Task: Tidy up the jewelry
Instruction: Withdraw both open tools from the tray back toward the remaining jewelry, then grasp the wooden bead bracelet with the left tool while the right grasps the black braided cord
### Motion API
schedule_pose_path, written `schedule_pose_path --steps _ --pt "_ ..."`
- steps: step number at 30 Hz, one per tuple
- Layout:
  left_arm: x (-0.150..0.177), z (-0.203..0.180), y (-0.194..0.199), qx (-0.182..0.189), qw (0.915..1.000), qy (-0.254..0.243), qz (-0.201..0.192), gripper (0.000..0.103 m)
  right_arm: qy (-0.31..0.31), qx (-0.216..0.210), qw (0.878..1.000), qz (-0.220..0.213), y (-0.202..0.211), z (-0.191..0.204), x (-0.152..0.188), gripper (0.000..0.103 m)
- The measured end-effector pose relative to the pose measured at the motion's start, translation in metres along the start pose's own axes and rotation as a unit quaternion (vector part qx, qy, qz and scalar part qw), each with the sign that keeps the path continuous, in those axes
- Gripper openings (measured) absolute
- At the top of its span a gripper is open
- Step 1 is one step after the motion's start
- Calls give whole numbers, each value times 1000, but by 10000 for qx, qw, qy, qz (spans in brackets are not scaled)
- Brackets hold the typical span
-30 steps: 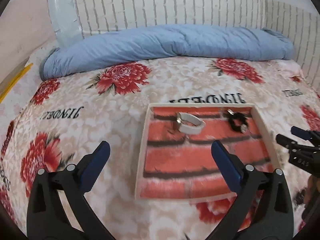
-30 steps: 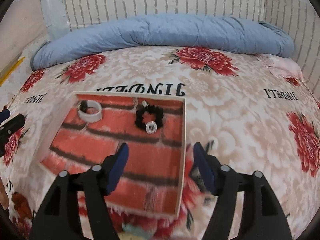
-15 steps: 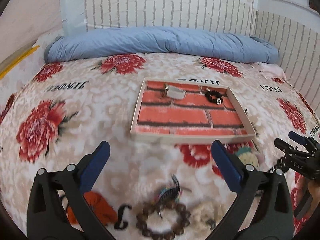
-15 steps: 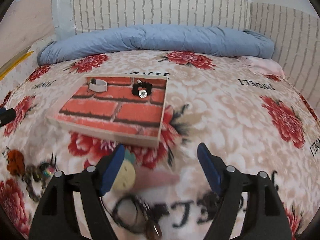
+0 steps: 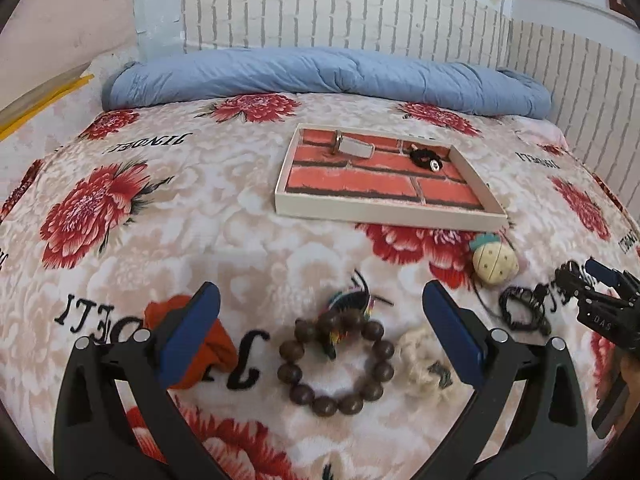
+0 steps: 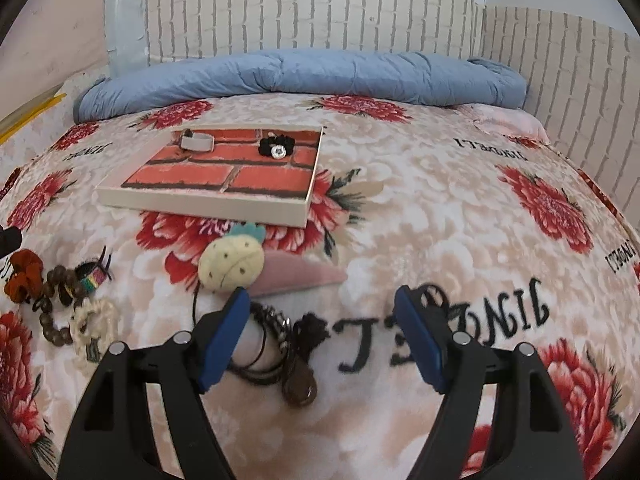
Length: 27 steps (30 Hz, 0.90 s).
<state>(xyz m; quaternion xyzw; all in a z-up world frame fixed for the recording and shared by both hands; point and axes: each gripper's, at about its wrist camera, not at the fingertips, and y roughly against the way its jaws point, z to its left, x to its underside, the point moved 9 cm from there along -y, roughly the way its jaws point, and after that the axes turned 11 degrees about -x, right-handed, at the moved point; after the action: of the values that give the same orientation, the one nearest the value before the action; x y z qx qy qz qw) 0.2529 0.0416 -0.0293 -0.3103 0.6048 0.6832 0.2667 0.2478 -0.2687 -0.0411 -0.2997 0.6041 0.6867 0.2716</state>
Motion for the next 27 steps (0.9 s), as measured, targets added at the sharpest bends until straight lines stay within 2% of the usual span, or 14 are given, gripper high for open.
schedule_pose_path --steps 13,25,27 --pt "57 0 -34 -126 9992 -174 331 98 -91 109 9999 42 -17 0 34 74" --pt "61 3 -40 -6 9994 -112 318 98 -203 66 9991 378 -34 -3 45 73" --pt "61 4 -40 -76 9994 -190 285 98 -199 73 9989 421 -36 -2 46 73"
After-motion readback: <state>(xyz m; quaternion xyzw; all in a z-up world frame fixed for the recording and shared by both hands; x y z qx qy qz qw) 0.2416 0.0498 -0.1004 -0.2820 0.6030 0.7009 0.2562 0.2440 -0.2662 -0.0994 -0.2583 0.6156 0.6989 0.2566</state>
